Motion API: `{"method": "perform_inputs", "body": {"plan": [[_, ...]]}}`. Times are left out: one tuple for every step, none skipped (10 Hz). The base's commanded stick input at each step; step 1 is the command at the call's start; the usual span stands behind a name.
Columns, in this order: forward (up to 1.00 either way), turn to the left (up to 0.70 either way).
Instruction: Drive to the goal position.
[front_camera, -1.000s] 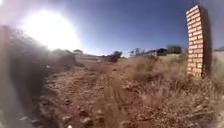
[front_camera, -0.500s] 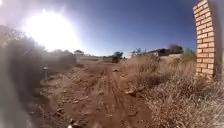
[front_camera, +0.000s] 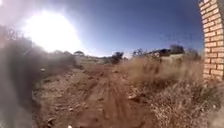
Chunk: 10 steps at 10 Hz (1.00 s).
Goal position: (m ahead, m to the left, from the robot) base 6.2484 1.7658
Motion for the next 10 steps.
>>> {"method": "perform_inputs", "body": {"plan": [[0.5, 0.0], [0.5, 0.0], [0.5, 0.0], [0.5, 0.0], [0.5, 0.0], [0.5, 0.0], [0.5, 0.0], [0.5, 0.0], [0.5, 0.0], [0.5, 0.0]]}}
